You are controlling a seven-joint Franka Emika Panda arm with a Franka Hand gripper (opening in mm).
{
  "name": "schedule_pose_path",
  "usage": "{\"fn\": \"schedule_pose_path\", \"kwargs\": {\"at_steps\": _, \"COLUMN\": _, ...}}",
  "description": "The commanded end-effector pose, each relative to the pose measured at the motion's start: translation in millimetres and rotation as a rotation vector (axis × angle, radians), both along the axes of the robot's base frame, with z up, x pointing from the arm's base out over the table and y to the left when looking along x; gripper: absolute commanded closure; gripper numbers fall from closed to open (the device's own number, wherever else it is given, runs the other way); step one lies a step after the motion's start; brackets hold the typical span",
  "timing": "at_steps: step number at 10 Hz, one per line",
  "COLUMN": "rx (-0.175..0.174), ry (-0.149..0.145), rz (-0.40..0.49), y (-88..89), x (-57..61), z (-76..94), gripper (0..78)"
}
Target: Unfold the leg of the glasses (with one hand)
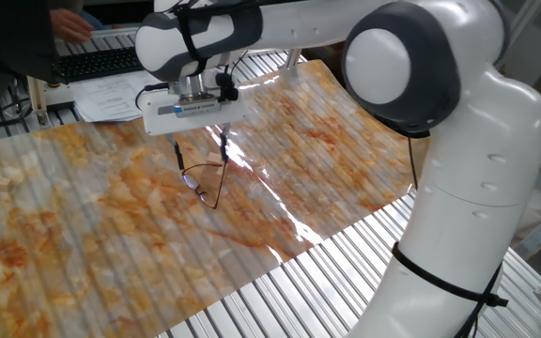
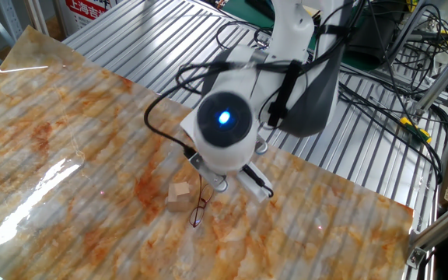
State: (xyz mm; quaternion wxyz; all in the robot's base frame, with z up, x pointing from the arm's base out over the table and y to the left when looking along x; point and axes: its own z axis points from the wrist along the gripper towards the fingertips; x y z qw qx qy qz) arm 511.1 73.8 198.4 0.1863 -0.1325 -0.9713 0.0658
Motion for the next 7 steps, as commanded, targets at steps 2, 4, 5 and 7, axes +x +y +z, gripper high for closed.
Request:
{"fn": "schedule_pose_path", "kwargs": {"at_steps": 2, "rx": -0.005, "ry": -0.268, "rz": 0.023, "y": -3.9, "x": 29.8, "z": 18.0, "gripper": 0.1}}
{"fn": "schedule_pose_path", "kwargs": {"at_steps": 4, "rx": 0.004, "ry": -0.273, "rz": 0.028, "y": -5.0, "x": 34.2, "z": 19.8, "gripper": 0.1}}
{"fn": "schedule_pose_path", "kwargs": {"at_steps": 5, "rx": 0.007, "ry": -0.282, "rz": 0.029, "y": -6.0, "x": 37.7, "z": 21.6, "gripper": 0.1}}
{"fn": "schedule_pose_path", "kwargs": {"at_steps": 7, "rx": 0.026, "ry": -0.292, "rz": 0.031, "y": -8.3, "x": 45.6, "z": 25.8, "gripper": 0.1}}
